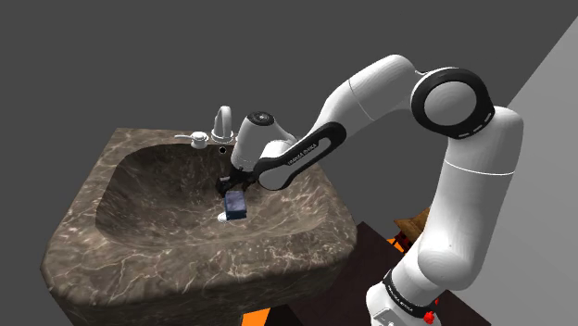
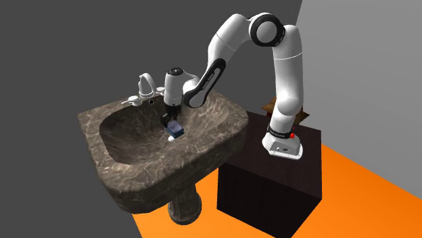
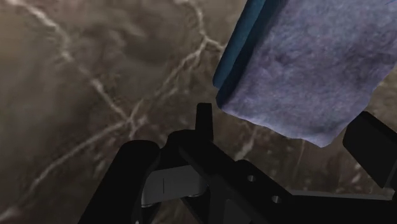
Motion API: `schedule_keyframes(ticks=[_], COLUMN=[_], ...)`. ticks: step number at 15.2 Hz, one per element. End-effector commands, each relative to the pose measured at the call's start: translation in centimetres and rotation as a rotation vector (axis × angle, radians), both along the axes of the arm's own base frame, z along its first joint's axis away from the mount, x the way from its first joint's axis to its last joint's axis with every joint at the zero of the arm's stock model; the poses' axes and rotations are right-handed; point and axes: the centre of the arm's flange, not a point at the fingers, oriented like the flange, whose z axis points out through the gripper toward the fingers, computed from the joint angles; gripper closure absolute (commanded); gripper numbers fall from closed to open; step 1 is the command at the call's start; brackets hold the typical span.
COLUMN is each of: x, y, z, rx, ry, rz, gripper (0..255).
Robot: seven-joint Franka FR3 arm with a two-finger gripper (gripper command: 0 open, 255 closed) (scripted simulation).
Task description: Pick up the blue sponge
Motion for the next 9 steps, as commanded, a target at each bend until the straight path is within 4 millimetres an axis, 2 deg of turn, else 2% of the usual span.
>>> schedule_keyframes(ticks=[1,8,9], x=[0.00,-0.01,-0.01], y=[0.01,-0.02,-0.02], z=[-0.04,-0.12,0.41], rx=[0.000,0.000,0.000], ry=[0.000,0.000,0.000], rz=[0.000,0.000,0.000], gripper=[255,255,255])
